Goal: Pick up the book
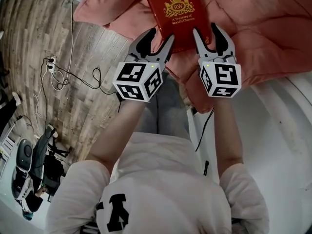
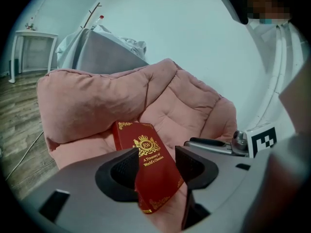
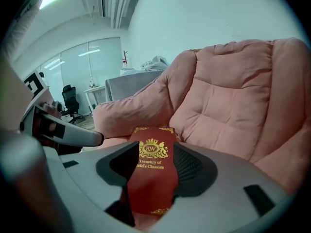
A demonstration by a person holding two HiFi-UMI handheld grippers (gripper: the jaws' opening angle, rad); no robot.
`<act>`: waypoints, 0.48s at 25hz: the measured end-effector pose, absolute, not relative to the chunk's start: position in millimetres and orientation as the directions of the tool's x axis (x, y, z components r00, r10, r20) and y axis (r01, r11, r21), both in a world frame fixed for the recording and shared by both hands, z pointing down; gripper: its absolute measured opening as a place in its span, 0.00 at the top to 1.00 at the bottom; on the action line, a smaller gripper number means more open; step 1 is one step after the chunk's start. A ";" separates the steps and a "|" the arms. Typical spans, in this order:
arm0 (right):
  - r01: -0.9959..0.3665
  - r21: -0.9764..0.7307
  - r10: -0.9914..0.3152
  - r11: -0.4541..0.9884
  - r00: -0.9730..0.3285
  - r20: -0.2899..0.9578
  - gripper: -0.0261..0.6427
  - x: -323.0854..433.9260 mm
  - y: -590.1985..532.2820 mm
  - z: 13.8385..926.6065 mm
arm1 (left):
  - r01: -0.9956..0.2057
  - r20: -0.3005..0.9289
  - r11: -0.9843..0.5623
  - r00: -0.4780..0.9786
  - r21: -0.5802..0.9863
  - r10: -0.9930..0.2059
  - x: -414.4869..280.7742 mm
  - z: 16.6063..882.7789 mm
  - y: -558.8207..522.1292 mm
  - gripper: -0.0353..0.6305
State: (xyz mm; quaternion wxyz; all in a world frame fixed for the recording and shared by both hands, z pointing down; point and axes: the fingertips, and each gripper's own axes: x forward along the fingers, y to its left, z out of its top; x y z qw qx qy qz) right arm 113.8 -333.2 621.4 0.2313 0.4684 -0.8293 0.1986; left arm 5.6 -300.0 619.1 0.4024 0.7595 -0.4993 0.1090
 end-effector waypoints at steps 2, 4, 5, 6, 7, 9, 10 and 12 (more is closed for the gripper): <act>-0.869 -0.115 -0.677 0.481 -0.452 0.580 0.63 115.2 -335.6 630.0 | -0.849 0.582 -0.169 0.475 0.501 -0.660 6.1 628.7 -300.4 0.62; -0.868 -0.125 -0.666 0.480 -0.454 0.593 0.62 117.0 -337.1 639.5 | -0.854 0.603 -0.158 0.469 0.495 -0.646 6.8 639.7 -300.4 0.62; -0.867 -0.136 -0.656 0.479 -0.457 0.600 0.61 117.6 -337.5 645.1 | -0.858 0.612 -0.154 0.465 0.490 -0.639 7.1 645.5 -300.6 0.62; -0.865 -0.151 -0.646 0.478 -0.463 0.607 0.61 117.7 -337.9 650.9 | -0.861 0.620 -0.150 0.461 0.487 -0.634 7.1 651.2 -301.0 0.61; -0.864 -0.166 -0.636 0.476 -0.468 0.614 0.61 117.6 -338.4 656.4 | -0.863 0.627 -0.145 0.458 0.485 -0.630 6.9 656.5 -301.5 0.61; -0.862 -0.181 -0.623 0.473 -0.473 0.623 0.58 117.2 -340.0 665.7 | -0.863 0.635 -0.130 0.453 0.488 -0.625 6.3 666.5 -303.0 0.61; -0.862 -0.183 -0.618 0.473 -0.473 0.628 0.57 117.2 -340.9 669.7 | -0.862 0.639 -0.119 0.452 0.493 -0.623 6.2 671.7 -303.6 0.60; -0.860 -0.192 -0.605 0.472 -0.475 0.639 0.56 117.0 -341.7 677.9 | -0.860 0.651 -0.098 0.449 0.502 -0.612 6.5 682.7 -303.3 0.58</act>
